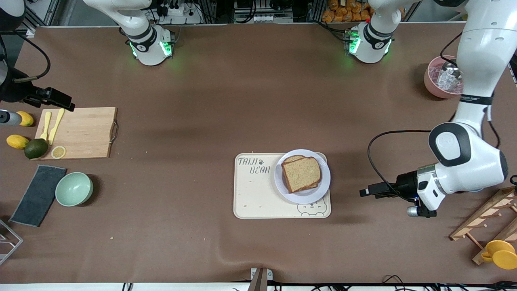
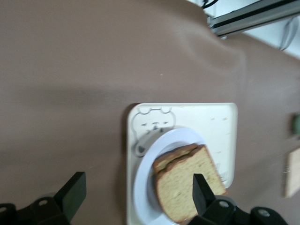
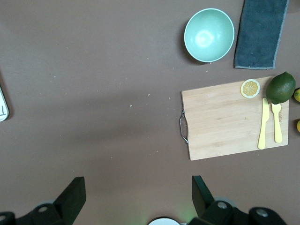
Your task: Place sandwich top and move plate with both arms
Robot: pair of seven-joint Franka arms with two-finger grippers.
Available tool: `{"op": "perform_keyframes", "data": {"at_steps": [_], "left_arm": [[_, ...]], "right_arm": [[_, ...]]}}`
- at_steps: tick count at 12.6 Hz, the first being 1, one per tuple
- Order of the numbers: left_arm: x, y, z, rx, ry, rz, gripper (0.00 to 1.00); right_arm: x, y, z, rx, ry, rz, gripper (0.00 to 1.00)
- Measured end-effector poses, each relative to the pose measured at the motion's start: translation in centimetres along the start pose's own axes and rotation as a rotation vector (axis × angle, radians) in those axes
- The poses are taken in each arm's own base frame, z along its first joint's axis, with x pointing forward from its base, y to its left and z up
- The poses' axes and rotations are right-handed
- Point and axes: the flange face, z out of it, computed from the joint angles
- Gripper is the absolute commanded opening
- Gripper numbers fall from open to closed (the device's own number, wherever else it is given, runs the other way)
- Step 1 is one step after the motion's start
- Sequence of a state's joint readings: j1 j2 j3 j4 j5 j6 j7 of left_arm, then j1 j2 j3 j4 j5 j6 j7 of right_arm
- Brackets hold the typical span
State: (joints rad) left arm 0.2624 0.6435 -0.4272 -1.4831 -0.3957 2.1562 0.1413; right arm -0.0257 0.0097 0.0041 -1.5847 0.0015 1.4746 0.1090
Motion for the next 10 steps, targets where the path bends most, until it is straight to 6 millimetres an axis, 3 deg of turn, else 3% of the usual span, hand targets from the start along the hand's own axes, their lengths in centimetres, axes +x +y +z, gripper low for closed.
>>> {"op": "perform_keyframes", "data": {"at_steps": [3,5,7,10], "left_arm": [[-0.3,5.0,-3.9,0.211,-0.022,0.141,1.00],[-1.5,7.1,-6.9,0.338,-0.056,0.214,1.00],[-3.1,8.7,-10.6,0.448,-0.101,0.248,1.00],[-5.8,11.2,-18.0,0.580,-0.092,0.253,1.00]], "right_arm": [[0.0,0.0,-0.3,0.001,0.006,0.000,1.00],[0.0,0.0,-0.3,0.001,0.007,0.000,1.00],[0.0,0.0,-0.4,0.001,0.008,0.000,1.00],[0.0,0.0,-0.4,0.001,0.008,0.000,1.00]]}}
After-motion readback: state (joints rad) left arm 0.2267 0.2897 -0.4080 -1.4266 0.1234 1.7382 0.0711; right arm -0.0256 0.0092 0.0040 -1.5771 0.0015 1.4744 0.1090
